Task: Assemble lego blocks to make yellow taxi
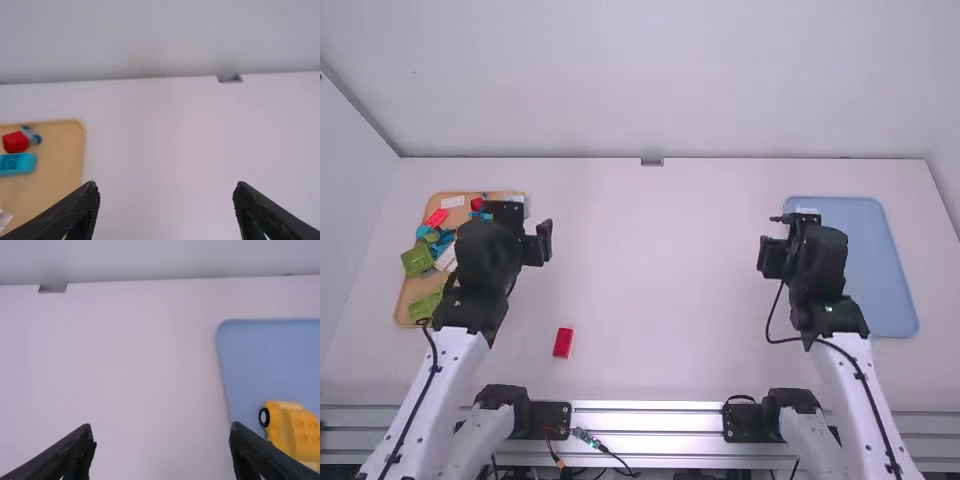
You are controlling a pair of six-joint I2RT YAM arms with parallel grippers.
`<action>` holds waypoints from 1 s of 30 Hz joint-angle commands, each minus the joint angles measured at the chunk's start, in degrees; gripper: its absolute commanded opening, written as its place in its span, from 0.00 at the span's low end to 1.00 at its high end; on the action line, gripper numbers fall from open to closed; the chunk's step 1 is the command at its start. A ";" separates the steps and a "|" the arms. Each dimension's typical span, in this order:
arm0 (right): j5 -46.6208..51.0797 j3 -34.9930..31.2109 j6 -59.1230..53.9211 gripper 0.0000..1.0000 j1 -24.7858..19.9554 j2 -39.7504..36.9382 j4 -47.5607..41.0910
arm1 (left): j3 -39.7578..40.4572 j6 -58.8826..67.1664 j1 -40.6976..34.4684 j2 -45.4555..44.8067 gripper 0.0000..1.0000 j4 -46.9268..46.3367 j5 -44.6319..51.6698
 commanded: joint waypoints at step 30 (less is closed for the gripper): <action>0.47 -37.67 0.34 0.04 0.01 -38.60 12.58 | -37.80 0.43 0.23 -38.51 0.04 3.68 -3.44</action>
